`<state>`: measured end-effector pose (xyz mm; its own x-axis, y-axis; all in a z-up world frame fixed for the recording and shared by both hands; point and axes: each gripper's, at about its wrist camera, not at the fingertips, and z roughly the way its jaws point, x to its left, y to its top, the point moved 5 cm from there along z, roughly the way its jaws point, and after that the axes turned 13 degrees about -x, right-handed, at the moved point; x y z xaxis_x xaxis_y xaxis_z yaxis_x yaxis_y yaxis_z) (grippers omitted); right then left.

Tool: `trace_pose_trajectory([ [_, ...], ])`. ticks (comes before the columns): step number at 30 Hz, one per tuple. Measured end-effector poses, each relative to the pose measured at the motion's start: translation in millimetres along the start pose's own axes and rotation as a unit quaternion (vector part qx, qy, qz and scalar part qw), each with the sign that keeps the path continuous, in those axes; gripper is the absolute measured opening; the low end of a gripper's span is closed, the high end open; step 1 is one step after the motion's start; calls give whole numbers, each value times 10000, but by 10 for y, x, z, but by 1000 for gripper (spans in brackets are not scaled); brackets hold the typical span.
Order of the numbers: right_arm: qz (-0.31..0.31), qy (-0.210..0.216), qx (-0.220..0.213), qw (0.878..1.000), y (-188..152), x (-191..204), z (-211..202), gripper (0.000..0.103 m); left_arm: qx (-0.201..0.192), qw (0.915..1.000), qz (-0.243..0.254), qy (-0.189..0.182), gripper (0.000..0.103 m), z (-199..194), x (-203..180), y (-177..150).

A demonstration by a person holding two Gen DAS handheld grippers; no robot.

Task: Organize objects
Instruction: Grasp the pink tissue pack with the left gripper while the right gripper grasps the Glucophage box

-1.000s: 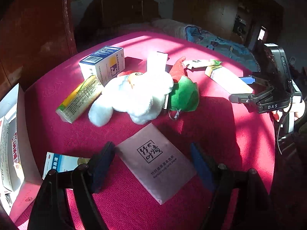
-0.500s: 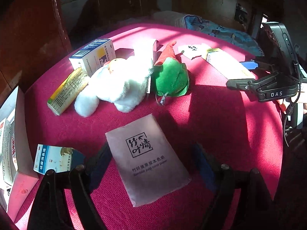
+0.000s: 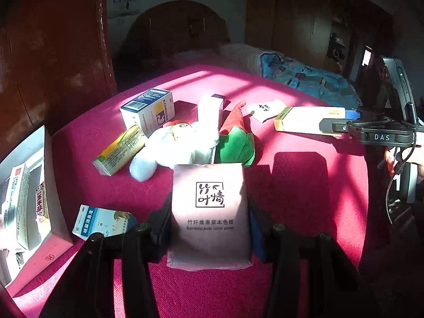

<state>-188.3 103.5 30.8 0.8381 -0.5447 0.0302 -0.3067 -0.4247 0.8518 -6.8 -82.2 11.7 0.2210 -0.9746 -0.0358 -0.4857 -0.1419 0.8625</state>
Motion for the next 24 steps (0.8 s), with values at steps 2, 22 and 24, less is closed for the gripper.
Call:
trace_pose_trajectory([
  [2, 13, 15, -198, 9998, 109, 55, -77, 58, -75, 9999, -54, 44, 49, -37, 26, 20],
  [22, -418, 703, -1190, 9895, 822, 904, -422, 58, -619, 9846, -328, 1605, 49, -557, 623, 126],
  [24, -499, 803, -1225, 9880, 874, 1040, -410, 58, -701, 9829, -414, 1654, 49, -632, 699, 126],
])
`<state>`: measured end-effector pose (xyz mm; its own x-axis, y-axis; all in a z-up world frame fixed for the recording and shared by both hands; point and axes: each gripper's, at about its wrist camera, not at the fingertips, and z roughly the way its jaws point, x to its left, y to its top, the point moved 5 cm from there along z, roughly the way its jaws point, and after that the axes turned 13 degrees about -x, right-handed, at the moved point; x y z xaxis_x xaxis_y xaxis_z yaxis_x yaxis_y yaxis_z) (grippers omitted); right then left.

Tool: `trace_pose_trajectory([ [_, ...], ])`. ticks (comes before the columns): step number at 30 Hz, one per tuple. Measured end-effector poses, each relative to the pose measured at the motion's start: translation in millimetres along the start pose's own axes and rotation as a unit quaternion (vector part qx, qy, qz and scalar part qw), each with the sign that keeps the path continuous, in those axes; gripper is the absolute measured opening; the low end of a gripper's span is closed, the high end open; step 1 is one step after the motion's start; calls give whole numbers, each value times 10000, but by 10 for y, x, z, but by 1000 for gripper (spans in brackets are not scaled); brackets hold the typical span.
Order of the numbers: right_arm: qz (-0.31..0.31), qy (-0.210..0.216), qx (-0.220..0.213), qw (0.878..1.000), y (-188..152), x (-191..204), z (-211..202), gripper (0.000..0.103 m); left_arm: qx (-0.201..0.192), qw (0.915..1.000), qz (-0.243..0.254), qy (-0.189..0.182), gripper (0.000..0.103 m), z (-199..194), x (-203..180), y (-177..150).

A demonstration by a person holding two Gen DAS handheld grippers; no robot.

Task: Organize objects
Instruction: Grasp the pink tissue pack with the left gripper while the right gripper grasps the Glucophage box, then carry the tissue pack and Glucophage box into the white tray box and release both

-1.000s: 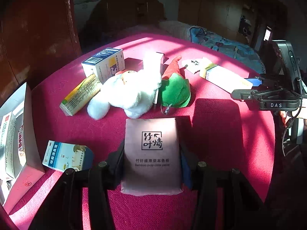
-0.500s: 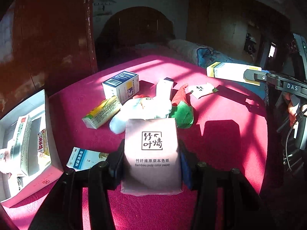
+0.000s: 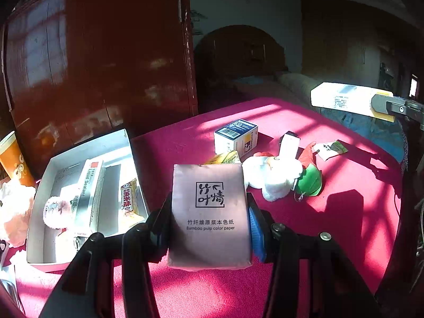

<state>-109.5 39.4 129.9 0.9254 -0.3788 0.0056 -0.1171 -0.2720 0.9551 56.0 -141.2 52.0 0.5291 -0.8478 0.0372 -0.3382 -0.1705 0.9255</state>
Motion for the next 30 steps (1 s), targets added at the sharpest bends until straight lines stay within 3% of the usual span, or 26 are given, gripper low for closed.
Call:
trace_pose_trajectory([
  [14, -388, 715, -183, 9965, 374, 940, 369, 58, -318, 9958, -665, 541, 49, -296, 750, -11],
  [30, -629, 1311, 49, 9894, 394, 1862, 805, 58, -516, 9783, -1341, 1492, 49, -651, 1786, -178],
])
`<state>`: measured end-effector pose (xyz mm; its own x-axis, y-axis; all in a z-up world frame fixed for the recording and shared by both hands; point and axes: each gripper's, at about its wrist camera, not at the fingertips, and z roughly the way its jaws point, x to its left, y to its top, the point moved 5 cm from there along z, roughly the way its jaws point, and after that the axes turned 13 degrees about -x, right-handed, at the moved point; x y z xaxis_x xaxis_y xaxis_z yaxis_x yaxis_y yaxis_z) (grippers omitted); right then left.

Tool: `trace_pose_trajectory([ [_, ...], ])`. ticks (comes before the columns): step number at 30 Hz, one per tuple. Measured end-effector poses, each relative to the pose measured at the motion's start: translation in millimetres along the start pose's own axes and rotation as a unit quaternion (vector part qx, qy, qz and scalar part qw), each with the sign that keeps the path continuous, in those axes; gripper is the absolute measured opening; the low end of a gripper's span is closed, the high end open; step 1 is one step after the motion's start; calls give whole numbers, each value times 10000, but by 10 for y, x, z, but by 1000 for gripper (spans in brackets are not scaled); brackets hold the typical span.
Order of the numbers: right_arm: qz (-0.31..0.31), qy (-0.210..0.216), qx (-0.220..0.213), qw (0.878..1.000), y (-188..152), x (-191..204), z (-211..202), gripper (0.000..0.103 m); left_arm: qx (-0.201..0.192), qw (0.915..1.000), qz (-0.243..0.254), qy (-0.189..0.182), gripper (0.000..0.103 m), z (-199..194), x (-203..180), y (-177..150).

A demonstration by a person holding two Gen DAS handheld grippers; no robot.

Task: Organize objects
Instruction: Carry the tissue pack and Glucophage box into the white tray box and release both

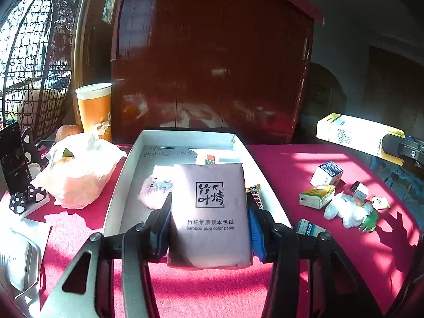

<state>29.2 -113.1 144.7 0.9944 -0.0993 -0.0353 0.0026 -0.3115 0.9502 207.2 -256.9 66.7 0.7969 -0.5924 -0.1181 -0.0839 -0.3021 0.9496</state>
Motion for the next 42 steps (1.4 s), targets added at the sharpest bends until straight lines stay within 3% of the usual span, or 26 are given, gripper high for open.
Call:
trace_pose_trajectory([
  [4, 105, 10, 36, 9999, 29, 38, 121, 58, -65, 9991, -14, 428, 49, 14, 390, 152],
  [8, 261, 32, 115, 9996, 50, 63, 279, 58, 118, 9975, 133, 684, 49, 182, 635, 242],
  [16, 530, 58, 298, 9981, 81, 278, 778, 58, 386, 9960, 558, 584, 49, 657, 462, 370],
  [22, 1091, 48, 781, 9909, -132, 410, 1273, 58, 669, 9941, 507, 682, 49, 1033, 452, 322],
  [34, 1671, -394, 967, 9804, -477, 445, 1836, 59, 762, 9916, 438, 953, 51, 1293, 539, 299],
  [36, 1717, -393, 1045, 9788, -538, 440, 1886, 59, 757, 9903, 477, 1063, 58, 1313, 546, 278],
  [38, 1753, -329, 1116, 9776, -598, 447, 1923, 59, 678, 9894, 506, 1178, 95, 1314, 559, 278],
  [39, 1758, -283, 1150, 9773, -623, 453, 1933, 60, 634, 9888, 532, 1240, 103, 1305, 562, 284],
  [41, 1681, -293, 1202, 9780, -665, 468, 1927, 71, 569, 9868, 605, 1393, 103, 1273, 570, 300],
  [42, 1649, -325, 1177, 9787, -674, 468, 1905, 86, 540, 9859, 626, 1454, 103, 1252, 572, 308],
])
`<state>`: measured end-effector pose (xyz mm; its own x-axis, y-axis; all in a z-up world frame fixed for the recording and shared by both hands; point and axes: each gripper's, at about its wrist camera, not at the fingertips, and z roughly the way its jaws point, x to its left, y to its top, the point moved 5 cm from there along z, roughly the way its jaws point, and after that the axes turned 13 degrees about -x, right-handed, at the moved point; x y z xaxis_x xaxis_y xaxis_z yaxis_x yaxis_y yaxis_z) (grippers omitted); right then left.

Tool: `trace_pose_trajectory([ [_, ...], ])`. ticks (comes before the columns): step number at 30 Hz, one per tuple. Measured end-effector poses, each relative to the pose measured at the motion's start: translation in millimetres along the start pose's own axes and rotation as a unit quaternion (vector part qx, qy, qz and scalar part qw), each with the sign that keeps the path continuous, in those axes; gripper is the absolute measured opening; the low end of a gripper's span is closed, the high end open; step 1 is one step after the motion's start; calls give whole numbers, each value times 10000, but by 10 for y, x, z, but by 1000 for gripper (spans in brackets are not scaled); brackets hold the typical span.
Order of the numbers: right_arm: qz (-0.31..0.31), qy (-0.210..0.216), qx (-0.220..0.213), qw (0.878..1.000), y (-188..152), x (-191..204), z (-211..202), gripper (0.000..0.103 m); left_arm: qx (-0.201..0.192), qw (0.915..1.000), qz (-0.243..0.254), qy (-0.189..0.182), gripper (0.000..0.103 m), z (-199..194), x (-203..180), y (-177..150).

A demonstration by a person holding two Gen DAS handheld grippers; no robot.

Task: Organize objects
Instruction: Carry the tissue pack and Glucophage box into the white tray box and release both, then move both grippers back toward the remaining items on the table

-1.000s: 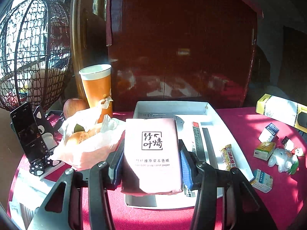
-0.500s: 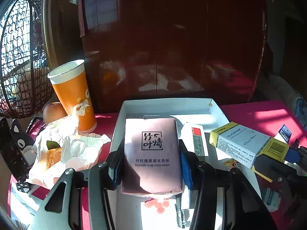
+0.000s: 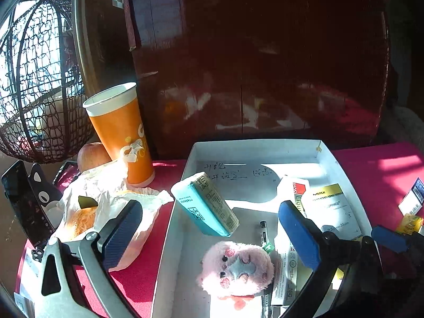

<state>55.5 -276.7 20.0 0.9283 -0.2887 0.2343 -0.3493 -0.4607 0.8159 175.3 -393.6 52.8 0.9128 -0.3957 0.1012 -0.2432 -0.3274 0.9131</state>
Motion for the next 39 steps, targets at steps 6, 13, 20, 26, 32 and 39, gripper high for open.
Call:
trace_pose_trajectory([
  [6, -489, -44, -345, 9982, -65, 91, -250, 91, -218, 9994, -229, 158, 103, -192, 103, 24],
  [13, -752, 5, -646, 9951, -201, 107, -675, 91, -405, 9960, -769, 229, 103, -602, 233, -69],
  [20, -992, -26, -938, 9906, -320, 16, -1107, 91, -257, 9960, -840, -138, 103, -966, 47, -293],
  [26, -678, -319, -1003, 9921, -318, -286, -1265, 91, -130, 9993, -363, 7, 103, -1128, -267, -302],
  [32, -424, -559, -1033, 9922, -331, -577, -1409, 91, 83, 9999, -53, -97, 103, -1193, -542, -369],
  [39, -166, -833, -1062, 9907, -372, -909, -1541, 91, 167, 9991, 390, -59, 103, -1238, -809, -439],
])
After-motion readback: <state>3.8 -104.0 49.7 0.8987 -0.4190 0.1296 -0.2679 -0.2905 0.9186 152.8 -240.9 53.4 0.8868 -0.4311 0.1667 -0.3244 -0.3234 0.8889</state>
